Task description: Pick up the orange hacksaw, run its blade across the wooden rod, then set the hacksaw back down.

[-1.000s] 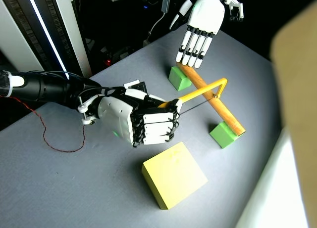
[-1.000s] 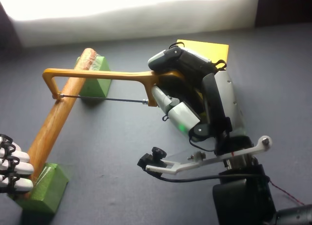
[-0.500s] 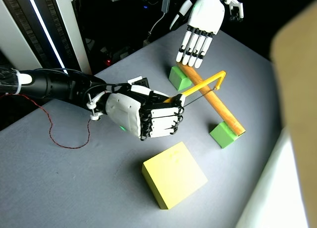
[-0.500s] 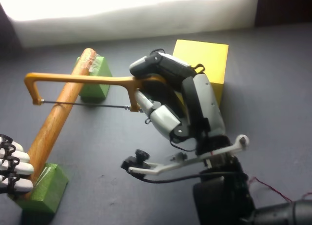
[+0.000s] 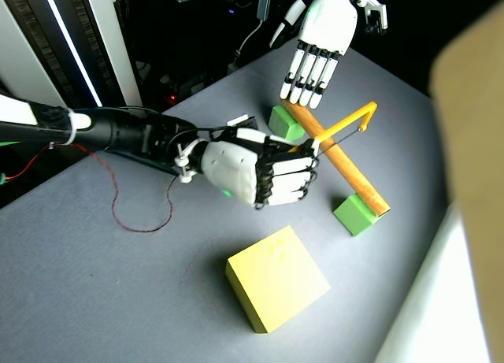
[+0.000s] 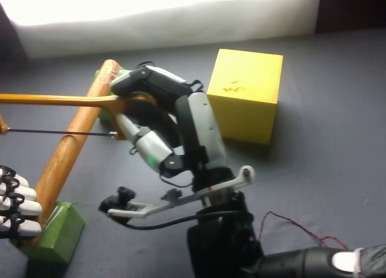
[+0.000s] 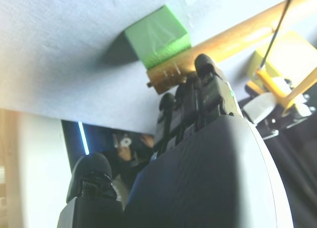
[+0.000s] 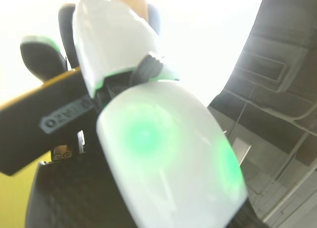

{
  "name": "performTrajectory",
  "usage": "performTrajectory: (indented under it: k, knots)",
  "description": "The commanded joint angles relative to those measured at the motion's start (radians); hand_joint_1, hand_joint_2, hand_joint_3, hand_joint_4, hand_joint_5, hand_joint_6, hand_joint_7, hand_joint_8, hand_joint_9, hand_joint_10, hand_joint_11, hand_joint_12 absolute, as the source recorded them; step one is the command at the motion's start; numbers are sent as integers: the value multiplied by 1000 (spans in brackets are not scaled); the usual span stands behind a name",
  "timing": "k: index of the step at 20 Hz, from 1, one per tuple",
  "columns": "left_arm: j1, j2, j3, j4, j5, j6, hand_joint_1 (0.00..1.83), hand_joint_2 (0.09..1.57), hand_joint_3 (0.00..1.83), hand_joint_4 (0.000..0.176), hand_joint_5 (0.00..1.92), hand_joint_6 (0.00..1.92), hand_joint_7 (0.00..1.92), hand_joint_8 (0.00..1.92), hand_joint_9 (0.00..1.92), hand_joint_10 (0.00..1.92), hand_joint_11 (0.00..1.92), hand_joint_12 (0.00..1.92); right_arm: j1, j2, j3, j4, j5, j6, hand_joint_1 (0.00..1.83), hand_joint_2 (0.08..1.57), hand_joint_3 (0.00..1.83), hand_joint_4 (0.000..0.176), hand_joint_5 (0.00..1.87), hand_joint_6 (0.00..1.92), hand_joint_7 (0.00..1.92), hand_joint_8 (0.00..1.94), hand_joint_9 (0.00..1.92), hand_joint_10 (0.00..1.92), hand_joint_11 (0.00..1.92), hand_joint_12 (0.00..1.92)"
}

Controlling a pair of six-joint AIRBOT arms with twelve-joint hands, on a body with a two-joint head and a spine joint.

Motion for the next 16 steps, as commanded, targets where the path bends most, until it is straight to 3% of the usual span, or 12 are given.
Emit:
performTrajectory:
  k: [1,3,8,12,16]
  knots:
    - [-2,-3,7,-25,10,2,63,1213,1,0,99,2,107,3,105,0,0,272,15,-8,8,-78,80,27,1487,1137,0,0,835,942,851,1050,975,1164,761,1700]
    - [-2,-3,6,-25,10,2,55,1215,1,0,96,0,100,0,98,3,0,246,27,-38,30,-74,73,33,1483,1156,1,0,797,972,802,1132,926,1240,753,1739]
    - [-1,-2,6,-25,10,2,40,1215,1,0,96,1,101,1,103,1,0,283,27,-61,31,-61,66,33,1484,1149,0,0,831,966,795,1125,937,1202,772,1707]
    - [-1,-2,6,-25,10,2,39,1214,0,0,80,1,89,1,85,2,0,223,10,-35,29,-90,81,30,1485,1149,0,0,823,966,809,1113,946,1205,758,1721]
    - [-1,-1,0,-25,10,2,41,1220,2,0,82,0,88,0,83,0,0,218,-18,30,-34,-112,70,8,1485,1149,0,0,823,946,805,1122,941,1214,771,1718]
